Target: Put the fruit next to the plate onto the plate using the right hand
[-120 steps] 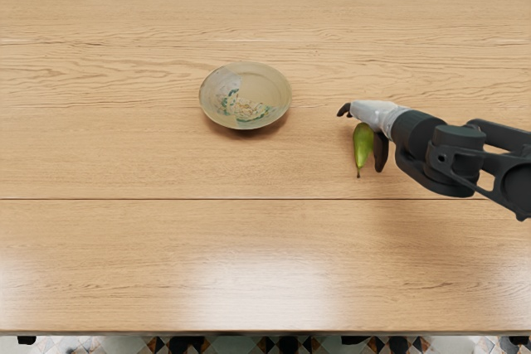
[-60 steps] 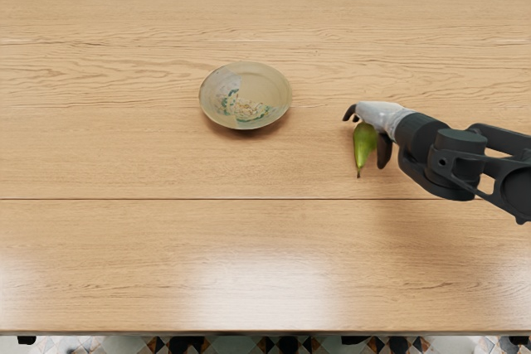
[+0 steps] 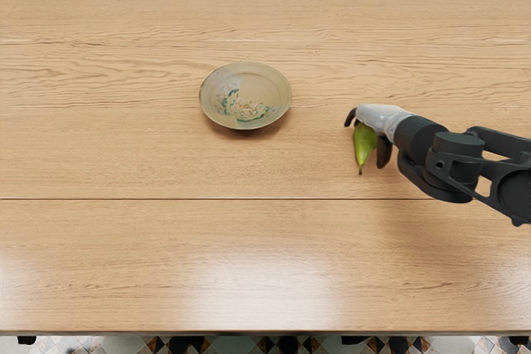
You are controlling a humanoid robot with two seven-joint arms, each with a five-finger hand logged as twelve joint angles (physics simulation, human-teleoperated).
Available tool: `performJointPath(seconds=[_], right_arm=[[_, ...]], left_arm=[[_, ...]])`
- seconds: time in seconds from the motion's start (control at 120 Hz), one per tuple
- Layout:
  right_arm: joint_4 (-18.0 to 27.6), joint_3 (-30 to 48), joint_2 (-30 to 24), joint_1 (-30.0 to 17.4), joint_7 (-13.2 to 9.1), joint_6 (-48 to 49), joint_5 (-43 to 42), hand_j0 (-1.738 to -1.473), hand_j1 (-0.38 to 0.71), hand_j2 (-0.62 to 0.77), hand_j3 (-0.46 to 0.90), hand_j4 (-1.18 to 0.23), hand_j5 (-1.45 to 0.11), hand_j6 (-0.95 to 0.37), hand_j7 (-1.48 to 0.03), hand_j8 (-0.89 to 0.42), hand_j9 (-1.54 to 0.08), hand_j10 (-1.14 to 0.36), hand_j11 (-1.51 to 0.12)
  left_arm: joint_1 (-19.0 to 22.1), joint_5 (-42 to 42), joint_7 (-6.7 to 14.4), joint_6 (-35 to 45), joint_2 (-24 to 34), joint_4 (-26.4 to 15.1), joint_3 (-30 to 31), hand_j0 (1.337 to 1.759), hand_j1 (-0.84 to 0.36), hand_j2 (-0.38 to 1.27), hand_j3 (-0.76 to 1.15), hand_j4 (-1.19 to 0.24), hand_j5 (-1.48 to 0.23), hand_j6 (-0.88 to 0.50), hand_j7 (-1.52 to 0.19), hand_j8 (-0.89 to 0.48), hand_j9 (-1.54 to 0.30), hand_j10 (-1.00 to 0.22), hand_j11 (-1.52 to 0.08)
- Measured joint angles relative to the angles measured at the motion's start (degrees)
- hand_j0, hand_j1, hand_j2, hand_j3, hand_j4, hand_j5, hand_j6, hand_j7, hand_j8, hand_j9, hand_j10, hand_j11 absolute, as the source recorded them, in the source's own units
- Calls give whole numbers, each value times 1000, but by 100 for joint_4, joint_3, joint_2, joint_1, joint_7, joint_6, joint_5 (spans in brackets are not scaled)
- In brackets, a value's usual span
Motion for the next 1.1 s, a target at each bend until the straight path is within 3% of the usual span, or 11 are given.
performJointPath(seconds=[0.125,0.267,0.467,0.842,1.1], right_arm=[[4,3,36,1,0,28,-4,-1657,109,-64,-2,-430,-478,-295,-509,-218,-493,-407,-495],[7,3,47,-14,0,40,13,-1656,154,-70,-1,-468,-525,-398,-558,-323,-538,-452,-540],[17,6,52,-39,-2,39,2,-1650,147,-113,-4,-530,-578,-378,-623,-322,-587,-526,-588],[32,18,40,-46,5,138,74,-1649,155,62,0,-630,-795,-417,-804,-384,-816,-592,-825],[28,143,-3,11,4,148,221,-1651,178,150,0,-660,-850,-462,-852,-442,-871,-639,-878]], left_arm=[[0,0,0,0,0,1,0,1658,330,3,0,-16,-21,-16,-21,-16,-21,-16,-20],[0,0,0,0,0,1,0,1658,330,3,0,-16,-21,-16,-21,-16,-21,-16,-20],[0,1,0,0,0,0,-1,1658,330,3,0,-16,-21,-16,-21,-16,-21,-16,-21],[0,1,0,0,0,0,-1,1658,330,3,0,-16,-21,-16,-21,-16,-21,-16,-21],[0,0,0,0,0,0,-1,1658,330,3,0,-16,-21,-16,-21,-16,-21,-16,-21]])
